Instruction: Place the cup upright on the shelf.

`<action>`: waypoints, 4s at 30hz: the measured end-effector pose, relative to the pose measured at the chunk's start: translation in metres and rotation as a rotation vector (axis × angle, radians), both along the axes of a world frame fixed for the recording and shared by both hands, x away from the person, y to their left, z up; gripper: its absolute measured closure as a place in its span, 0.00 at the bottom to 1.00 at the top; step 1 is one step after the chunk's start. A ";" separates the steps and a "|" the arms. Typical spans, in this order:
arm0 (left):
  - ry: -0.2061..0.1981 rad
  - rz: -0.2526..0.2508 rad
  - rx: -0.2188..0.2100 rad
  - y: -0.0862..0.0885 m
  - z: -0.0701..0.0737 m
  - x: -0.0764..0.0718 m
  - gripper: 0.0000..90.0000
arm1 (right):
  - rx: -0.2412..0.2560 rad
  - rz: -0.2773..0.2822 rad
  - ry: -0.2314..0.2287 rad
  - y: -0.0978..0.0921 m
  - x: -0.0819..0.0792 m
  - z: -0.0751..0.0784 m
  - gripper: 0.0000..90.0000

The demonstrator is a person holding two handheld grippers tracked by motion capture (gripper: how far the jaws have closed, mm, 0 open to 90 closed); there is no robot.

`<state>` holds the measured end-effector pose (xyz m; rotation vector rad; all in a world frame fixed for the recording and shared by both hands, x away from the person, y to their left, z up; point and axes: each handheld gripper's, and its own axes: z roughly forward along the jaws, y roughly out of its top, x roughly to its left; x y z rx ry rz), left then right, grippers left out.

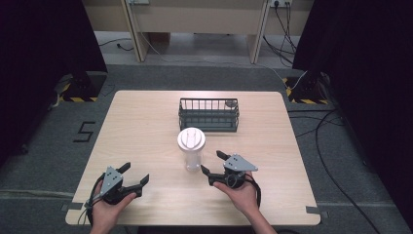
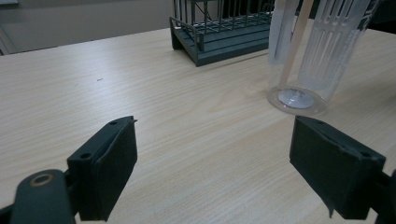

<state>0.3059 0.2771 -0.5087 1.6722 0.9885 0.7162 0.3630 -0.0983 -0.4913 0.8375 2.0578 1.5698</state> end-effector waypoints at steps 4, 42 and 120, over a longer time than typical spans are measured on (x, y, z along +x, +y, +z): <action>-0.001 -0.003 -0.004 -0.001 0.000 0.000 0.16 | 0.010 0.006 0.002 0.007 0.001 -0.001 0.24; 0.000 -0.012 -0.014 -0.002 0.000 0.000 0.16 | -0.038 -0.002 0.031 0.053 0.029 -0.024 0.17; 0.012 -0.003 -0.037 0.000 -0.001 0.001 0.16 | -0.095 -0.045 0.000 0.029 0.057 0.025 0.21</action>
